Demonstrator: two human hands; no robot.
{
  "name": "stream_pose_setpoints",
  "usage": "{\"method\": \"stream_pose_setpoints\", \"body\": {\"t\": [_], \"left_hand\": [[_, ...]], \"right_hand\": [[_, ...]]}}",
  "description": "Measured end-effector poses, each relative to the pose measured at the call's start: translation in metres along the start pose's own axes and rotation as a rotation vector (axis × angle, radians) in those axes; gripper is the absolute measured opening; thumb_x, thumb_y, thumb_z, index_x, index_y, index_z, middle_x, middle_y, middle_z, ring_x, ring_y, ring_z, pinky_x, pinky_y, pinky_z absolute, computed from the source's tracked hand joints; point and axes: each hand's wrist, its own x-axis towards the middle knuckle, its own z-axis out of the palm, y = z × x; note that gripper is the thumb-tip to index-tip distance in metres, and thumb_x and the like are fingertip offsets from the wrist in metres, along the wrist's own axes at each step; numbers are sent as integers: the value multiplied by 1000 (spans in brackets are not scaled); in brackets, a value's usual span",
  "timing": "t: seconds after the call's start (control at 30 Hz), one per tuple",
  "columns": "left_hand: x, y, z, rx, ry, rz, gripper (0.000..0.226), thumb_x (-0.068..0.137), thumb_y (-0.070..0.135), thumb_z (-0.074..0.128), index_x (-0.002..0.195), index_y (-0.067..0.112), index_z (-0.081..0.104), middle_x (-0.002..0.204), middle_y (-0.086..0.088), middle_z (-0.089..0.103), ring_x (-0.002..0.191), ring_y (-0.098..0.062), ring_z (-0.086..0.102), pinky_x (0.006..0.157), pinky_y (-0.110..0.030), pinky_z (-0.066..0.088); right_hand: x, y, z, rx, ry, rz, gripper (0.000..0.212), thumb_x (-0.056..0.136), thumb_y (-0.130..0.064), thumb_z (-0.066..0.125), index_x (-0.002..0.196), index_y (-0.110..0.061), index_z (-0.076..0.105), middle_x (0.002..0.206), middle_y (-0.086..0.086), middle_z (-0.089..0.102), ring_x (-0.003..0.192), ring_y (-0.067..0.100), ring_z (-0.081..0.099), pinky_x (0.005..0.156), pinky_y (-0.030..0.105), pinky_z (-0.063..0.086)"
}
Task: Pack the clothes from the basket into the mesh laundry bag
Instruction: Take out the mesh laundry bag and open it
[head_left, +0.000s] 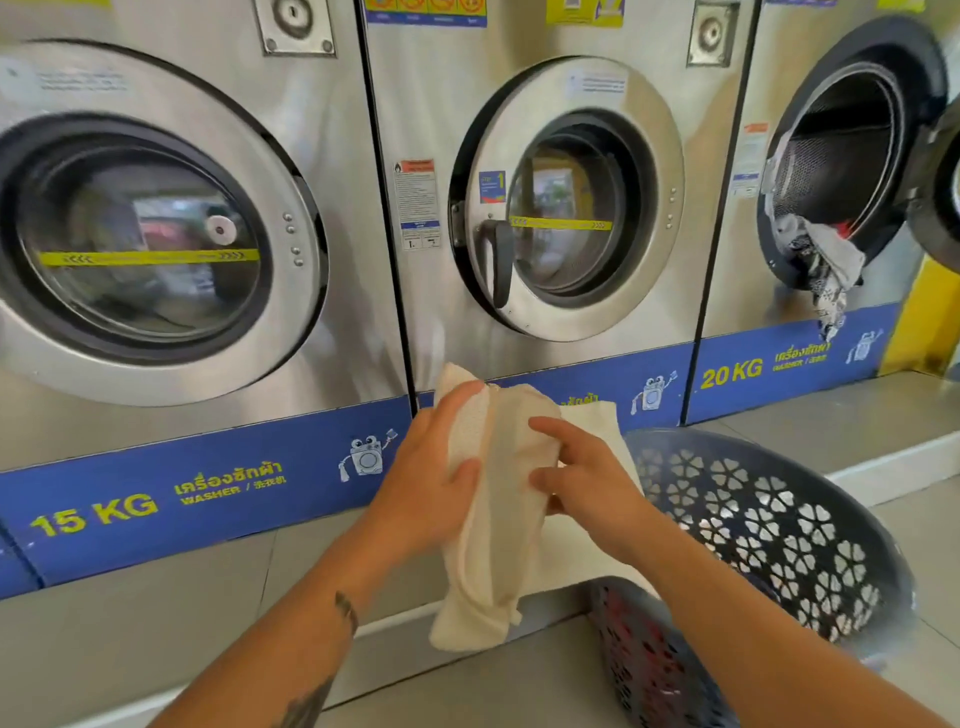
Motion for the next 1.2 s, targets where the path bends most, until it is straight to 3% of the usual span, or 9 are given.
{"method": "stream_pose_setpoints", "body": {"t": [0.2, 0.47, 0.67, 0.8, 0.9, 0.97, 1.03, 1.1, 1.2], "left_hand": [[-6, -38, -13, 295, 161, -51, 33, 92, 3, 49, 101, 25, 72, 99, 8, 46, 88, -14, 49, 66, -10, 33], [21, -40, -68, 311, 167, -61, 69, 79, 33, 54, 144, 27, 33, 137, 12, 28, 115, -14, 42, 89, -35, 39], [26, -45, -43, 218, 51, -117, 73, 82, -1, 42, 145, 35, 37, 150, 4, 35, 134, -21, 35, 109, -36, 32], [33, -35, 7, 41, 50, -131, 62, 83, -13, 40, 122, 28, 66, 122, 4, 60, 110, -19, 55, 86, -17, 42], [53, -25, 16, 18, 217, -158, 60, 82, -14, 37, 110, 28, 71, 108, 7, 62, 84, -10, 58, 66, -7, 42], [70, -15, 1, -6, 301, -137, 61, 82, -11, 38, 110, 32, 69, 108, 11, 59, 82, -6, 57, 60, -3, 39], [89, -5, -26, 22, 360, -89, 59, 84, -6, 39, 117, 35, 66, 115, 11, 58, 92, -11, 59, 70, -7, 42], [106, 6, -53, 93, 430, -1, 58, 84, -3, 40, 124, 32, 63, 126, 7, 58, 108, -13, 56, 88, -15, 41], [117, 22, -69, 228, 415, 117, 58, 84, -5, 41, 129, 26, 60, 125, 4, 56, 110, -4, 48, 89, 2, 29]], "right_hand": [[19, 1, 22, -118, 65, -31, 55, 85, 8, 56, 127, -26, 59, 124, -4, 53, 100, 14, 60, 55, 20, 55], [33, -7, 47, 183, -206, 108, 48, 86, 12, 60, 122, -20, 65, 125, 7, 64, 104, 28, 67, 74, 39, 64], [39, 3, 37, -440, -88, -130, 58, 90, -2, 60, 138, -33, 49, 117, -9, 55, 92, 18, 67, 71, 34, 63], [43, 5, -18, -689, 84, -142, 63, 89, 0, 52, 144, -30, 47, 117, 5, 65, 89, 24, 66, 67, 28, 54], [44, 4, -58, -462, 115, -122, 49, 93, 1, 55, 133, -27, 59, 106, 11, 70, 73, 18, 67, 67, 33, 56], [44, 6, -73, -258, 79, -108, 32, 96, -3, 58, 120, -22, 68, 114, 1, 69, 86, 10, 69, 74, 25, 57], [44, 19, -81, -146, 93, -73, 24, 96, -5, 59, 113, -19, 70, 118, -2, 68, 105, 21, 65, 90, 40, 54], [47, 35, -84, -133, 84, -5, 29, 96, -6, 59, 118, -23, 66, 127, 1, 63, 115, 30, 60, 98, 51, 50], [55, 46, -75, -187, -18, 94, 47, 95, -9, 62, 134, -34, 54, 141, 6, 51, 127, 24, 54, 99, 41, 48]]}}
